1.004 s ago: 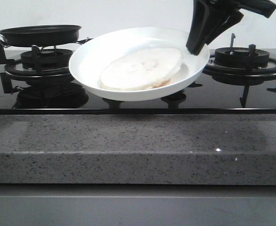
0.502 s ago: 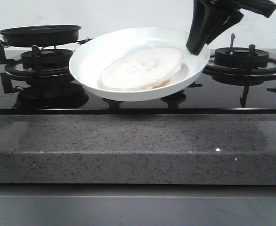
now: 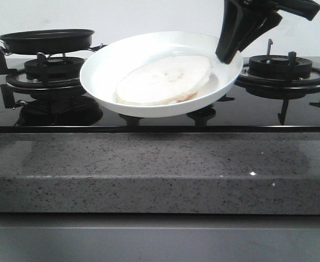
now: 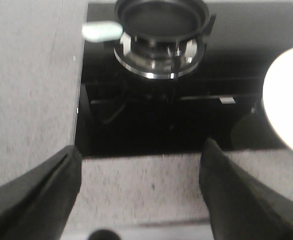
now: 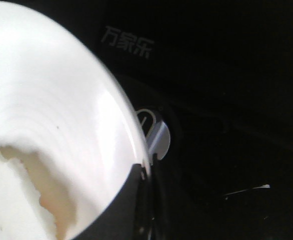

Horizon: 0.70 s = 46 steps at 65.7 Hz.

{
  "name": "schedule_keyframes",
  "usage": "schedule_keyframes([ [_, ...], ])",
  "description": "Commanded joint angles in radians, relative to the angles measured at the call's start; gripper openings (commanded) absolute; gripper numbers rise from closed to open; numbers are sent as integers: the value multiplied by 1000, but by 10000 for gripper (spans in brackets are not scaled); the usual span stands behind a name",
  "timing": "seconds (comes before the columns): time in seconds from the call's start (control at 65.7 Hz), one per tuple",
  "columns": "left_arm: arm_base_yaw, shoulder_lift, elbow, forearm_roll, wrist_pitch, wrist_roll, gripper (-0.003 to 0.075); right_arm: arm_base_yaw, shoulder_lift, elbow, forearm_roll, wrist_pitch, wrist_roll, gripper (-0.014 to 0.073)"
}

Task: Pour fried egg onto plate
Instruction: 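Lower the plate with the egg between the burners and release it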

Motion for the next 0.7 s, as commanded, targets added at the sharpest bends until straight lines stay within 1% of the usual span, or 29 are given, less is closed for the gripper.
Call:
schedule_keyframes([
  [0.0,-8,-34,30,-7,-69,-10,494,0,-48,-27,24,-44,-1,-67],
  [0.167,-8,-52,95,10,-69,12,494,0,-48,-27,24,-44,-1,-67],
  [0.457,-8,-52,115,19,-72,12,494,-4,-48,-40,24,-74,0,-67],
  [0.593,-8,-52,115,17,-72,12,494,-37,-47,-88,34,-63,0,-67],
  [0.685,-8,-52,115,17,-71,12,494,-77,-34,-139,76,-61,0,-67],
])
